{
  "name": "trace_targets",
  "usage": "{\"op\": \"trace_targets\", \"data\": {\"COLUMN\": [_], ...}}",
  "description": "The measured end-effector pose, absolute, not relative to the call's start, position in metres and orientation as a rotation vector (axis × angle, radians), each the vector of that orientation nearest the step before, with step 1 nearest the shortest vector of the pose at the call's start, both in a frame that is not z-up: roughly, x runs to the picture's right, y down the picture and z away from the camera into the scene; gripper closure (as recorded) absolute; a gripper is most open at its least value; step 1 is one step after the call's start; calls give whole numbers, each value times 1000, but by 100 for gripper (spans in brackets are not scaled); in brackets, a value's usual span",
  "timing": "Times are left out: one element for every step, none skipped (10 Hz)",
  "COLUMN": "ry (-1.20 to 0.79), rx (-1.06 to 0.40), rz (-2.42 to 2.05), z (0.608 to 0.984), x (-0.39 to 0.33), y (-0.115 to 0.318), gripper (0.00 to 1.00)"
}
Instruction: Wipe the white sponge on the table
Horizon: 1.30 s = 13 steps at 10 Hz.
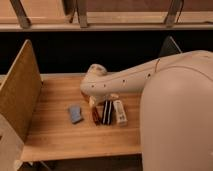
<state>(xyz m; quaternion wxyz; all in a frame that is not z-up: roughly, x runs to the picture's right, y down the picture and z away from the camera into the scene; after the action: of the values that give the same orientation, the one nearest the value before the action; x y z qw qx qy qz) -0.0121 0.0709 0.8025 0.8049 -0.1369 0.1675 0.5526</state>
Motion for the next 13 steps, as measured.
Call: {"op": "trace_targets", "data": {"ry": [351, 342, 334, 318, 299, 275, 260, 256, 261, 262, 260, 269, 277], "rx": [-309, -333, -358, -390, -421, -450, -467, -469, -467, -466, -470, -478, -494], "rz": [1181, 1172, 1155, 1138, 1124, 1112, 1106, 1106, 1107, 1108, 1108, 1101, 1091], "z": [808, 818, 827, 838, 846, 854, 859, 860, 860, 860, 860, 858, 855], "x": [-19, -29, -41, -57, -74, -93, -107, -110, -106, -105, -108, -105, -104], "y": [70, 70, 71, 72, 73, 73, 73, 73, 73, 72, 73, 77, 84], "gripper": [20, 20, 20, 20, 20, 20, 20, 20, 20, 20, 20, 20, 20]}}
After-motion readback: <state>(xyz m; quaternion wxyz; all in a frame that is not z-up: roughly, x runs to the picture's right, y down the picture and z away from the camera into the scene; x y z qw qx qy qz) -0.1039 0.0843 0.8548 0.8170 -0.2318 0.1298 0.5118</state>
